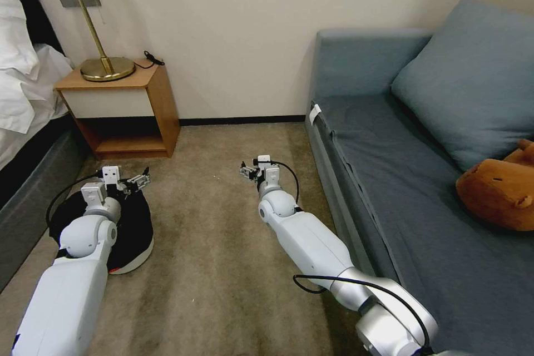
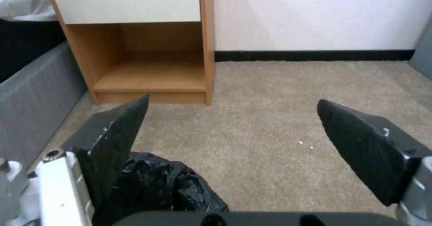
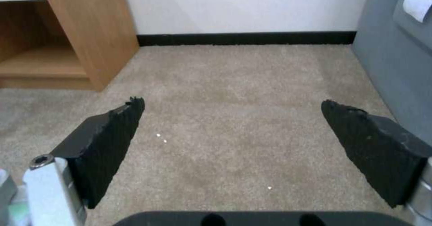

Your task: Pick up the trash bin, then pick up the garbage on the floor and place it into the trash bin.

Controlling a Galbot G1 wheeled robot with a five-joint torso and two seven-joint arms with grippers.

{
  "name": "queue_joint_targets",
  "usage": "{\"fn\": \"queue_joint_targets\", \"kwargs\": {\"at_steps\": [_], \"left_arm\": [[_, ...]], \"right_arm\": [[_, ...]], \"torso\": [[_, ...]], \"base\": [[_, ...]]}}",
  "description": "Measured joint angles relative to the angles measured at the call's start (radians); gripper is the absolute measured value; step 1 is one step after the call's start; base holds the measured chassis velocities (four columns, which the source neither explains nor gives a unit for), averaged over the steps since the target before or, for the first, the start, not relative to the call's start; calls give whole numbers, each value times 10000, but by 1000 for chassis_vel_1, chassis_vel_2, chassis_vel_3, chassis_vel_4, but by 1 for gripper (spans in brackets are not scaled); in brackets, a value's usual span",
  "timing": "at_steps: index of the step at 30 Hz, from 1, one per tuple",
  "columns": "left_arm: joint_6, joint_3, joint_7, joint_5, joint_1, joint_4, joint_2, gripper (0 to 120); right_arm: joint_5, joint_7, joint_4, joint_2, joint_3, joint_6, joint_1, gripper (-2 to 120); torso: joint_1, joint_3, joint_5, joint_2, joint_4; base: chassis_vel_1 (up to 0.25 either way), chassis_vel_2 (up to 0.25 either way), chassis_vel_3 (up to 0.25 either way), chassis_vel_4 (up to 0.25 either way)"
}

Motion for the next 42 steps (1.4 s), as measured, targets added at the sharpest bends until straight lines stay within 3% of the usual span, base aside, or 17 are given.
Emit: {"fn": "queue_joint_targets", "kwargs": {"at_steps": [42], "left_arm": [[-1,-12,-1,-11,6,-3,8,100]], "right_arm": [[22,20,16,0,-20,-18,18,100]], "torso": [[0,0,0,0,0]], "base": [[0,0,0,0]]}}
